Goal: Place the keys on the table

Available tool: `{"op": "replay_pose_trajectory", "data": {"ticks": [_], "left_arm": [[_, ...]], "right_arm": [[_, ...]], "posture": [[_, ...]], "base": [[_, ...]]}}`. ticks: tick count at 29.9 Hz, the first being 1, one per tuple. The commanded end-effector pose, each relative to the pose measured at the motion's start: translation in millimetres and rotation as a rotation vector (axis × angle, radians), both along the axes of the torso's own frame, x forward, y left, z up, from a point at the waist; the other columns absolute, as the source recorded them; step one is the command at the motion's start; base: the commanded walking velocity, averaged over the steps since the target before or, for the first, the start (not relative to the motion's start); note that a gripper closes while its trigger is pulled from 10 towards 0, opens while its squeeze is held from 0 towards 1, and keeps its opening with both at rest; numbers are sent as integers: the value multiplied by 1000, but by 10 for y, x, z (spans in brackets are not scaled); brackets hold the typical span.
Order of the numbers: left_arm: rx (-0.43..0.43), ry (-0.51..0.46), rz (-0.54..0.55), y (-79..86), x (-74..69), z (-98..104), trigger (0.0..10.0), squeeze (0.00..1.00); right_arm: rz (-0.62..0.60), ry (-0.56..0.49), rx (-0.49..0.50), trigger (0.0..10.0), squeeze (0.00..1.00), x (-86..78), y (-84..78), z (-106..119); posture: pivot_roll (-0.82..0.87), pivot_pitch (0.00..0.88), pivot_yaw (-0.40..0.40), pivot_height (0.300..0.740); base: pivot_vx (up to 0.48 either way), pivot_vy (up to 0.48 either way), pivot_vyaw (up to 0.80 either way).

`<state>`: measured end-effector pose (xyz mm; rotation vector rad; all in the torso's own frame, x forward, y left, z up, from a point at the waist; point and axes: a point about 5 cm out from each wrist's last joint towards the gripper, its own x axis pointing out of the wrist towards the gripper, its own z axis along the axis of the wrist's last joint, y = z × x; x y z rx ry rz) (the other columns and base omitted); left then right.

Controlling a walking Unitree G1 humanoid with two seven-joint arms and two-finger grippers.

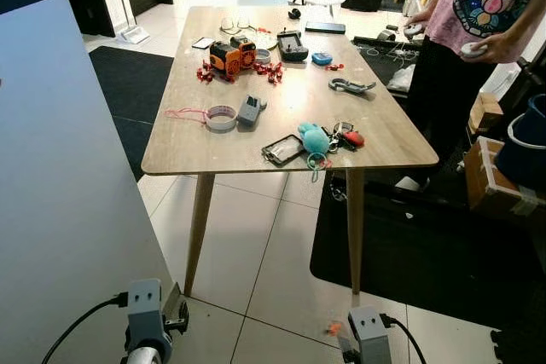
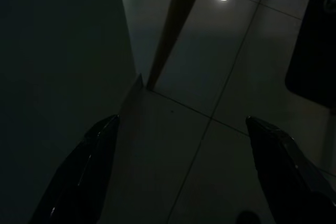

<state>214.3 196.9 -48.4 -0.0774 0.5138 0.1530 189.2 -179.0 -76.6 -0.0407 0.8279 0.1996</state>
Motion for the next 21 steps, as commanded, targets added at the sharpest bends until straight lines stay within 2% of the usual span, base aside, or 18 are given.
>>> {"op": "replay_pose_trajectory", "data": {"ticks": [1,21], "left_arm": [[8,17,-2,36,-26,-17,10000,0],[9,13,-12,34,17,6,10000,0]], "right_arm": [[-10,15,-2,10000,0,-25,-6,-17],[-17,5,-2,10000,0,-7,-35,-2]], "posture": [[45,76,-6,740],[48,75,-1,740]], "base": [[0,-341,0],[0,-351,0]]}}
